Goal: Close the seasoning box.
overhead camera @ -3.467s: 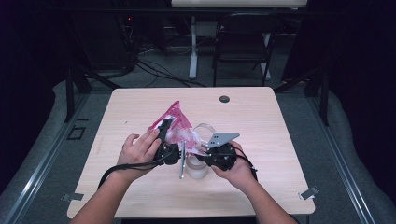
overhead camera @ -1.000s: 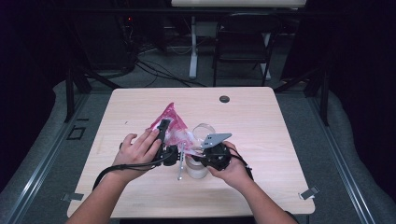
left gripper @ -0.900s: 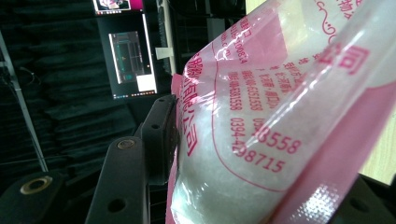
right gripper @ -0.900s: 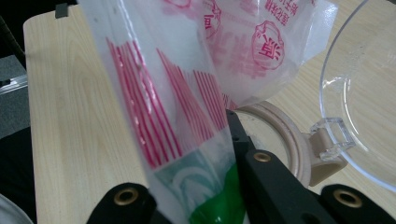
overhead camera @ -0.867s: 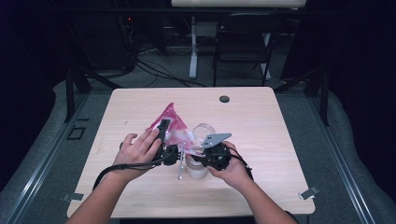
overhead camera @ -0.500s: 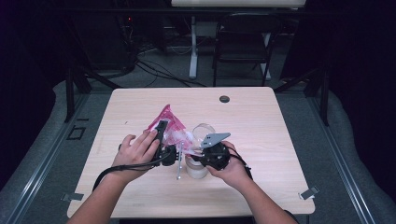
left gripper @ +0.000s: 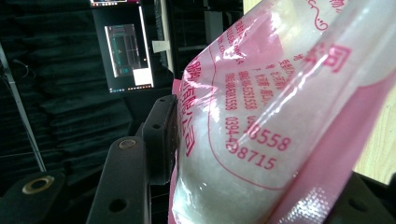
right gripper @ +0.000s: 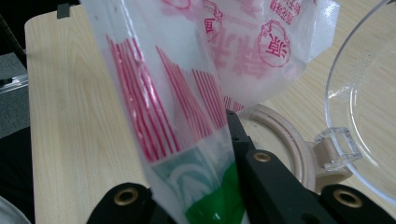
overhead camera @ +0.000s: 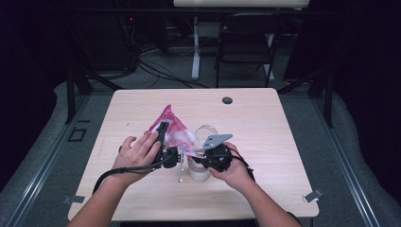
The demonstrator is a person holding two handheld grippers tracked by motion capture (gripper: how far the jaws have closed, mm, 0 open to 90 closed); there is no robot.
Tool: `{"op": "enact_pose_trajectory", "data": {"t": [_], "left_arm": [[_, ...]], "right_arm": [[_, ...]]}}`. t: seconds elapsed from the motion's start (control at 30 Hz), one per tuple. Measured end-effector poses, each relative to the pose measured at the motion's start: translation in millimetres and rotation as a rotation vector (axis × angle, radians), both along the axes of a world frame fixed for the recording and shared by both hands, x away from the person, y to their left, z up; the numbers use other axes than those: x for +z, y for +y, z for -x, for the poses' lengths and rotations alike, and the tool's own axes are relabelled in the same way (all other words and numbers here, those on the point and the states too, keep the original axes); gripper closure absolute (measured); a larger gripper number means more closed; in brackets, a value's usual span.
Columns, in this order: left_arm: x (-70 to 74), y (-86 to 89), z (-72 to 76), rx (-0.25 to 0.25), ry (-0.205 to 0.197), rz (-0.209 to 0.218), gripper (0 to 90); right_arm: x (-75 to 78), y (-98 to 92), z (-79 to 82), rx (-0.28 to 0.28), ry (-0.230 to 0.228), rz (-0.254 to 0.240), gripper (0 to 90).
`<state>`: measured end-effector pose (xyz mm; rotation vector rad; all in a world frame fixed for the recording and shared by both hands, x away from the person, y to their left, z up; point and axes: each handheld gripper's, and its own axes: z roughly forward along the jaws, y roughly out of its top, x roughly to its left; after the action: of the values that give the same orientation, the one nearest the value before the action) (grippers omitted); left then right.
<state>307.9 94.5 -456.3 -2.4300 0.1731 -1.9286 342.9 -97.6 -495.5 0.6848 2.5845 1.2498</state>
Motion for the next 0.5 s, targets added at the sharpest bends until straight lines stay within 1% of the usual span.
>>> {"op": "enact_pose_trajectory", "data": {"t": [0.1,0.2,0.23,0.27,0.37,0.5], "left_arm": [[-0.6,0.0,-0.1,0.001,0.004,0.004,55.8],[-0.6,0.0,0.5,-0.002,-0.007,0.01,55.8],[0.2,-0.3,0.5,-0.003,-0.009,0.002,55.8],[0.1,-0.3,0.8,-0.002,-0.01,0.007,55.8],[0.8,-1.0,1.2,-0.005,-0.014,0.003,55.9],[1.2,-1.1,1.2,-0.005,-0.011,0.007,55.9]], "right_arm": [[-0.1,0.0,-0.2,-0.001,0.001,0.002,89.4],[-0.1,-0.2,-0.2,-0.001,0.0,0.001,89.4],[-0.1,-0.2,-0.3,-0.001,0.0,0.0,89.4],[-0.1,-0.1,-0.3,0.0,0.0,0.0,89.4],[-0.5,0.3,-0.3,0.003,0.005,-0.002,89.4],[-0.2,0.0,-0.3,0.001,0.002,-0.002,89.4]]}}
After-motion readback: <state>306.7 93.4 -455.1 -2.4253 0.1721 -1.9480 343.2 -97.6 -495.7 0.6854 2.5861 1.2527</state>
